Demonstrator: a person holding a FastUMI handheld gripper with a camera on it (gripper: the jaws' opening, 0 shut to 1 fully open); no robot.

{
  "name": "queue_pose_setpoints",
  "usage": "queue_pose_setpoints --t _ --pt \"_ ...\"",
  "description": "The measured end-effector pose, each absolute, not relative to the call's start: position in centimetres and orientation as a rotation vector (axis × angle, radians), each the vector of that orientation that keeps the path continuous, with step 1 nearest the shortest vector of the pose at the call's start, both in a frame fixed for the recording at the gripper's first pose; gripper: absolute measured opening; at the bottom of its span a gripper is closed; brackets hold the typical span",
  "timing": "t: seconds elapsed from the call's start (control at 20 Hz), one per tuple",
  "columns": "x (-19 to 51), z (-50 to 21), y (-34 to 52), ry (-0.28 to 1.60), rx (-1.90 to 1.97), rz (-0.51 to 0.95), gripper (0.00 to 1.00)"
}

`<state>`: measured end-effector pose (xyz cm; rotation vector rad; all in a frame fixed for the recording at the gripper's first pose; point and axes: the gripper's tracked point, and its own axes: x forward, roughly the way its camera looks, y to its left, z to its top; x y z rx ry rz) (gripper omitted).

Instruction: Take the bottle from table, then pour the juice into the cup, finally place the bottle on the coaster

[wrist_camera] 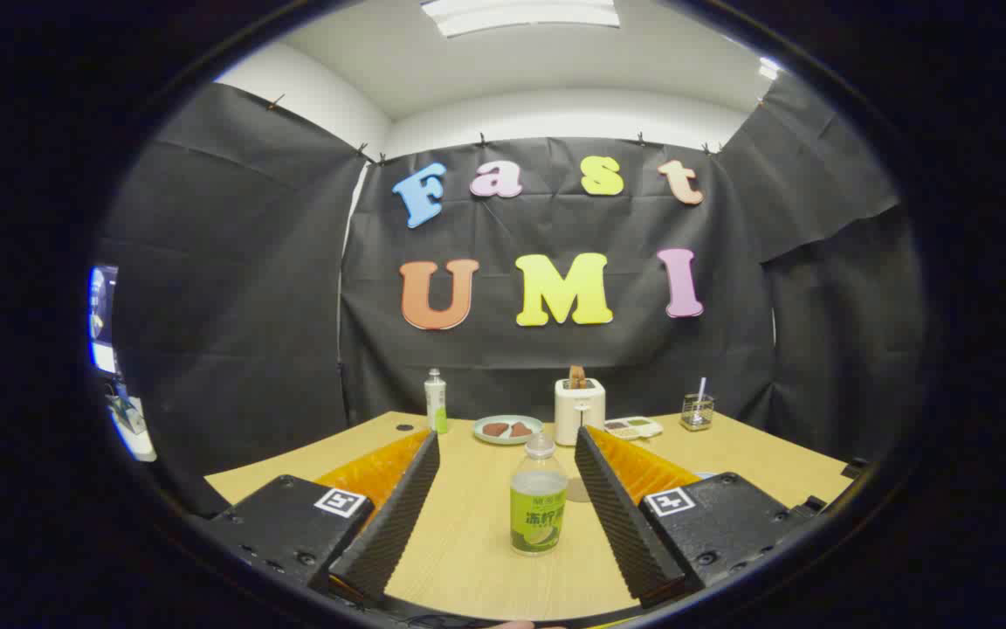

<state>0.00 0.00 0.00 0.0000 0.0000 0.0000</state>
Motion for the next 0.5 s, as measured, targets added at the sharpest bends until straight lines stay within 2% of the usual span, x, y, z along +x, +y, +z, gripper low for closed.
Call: queue_pose_setpoints --t 0.5 --pt "0.51 -0.47 0.39 0.009 0.009 0.016 1.0"
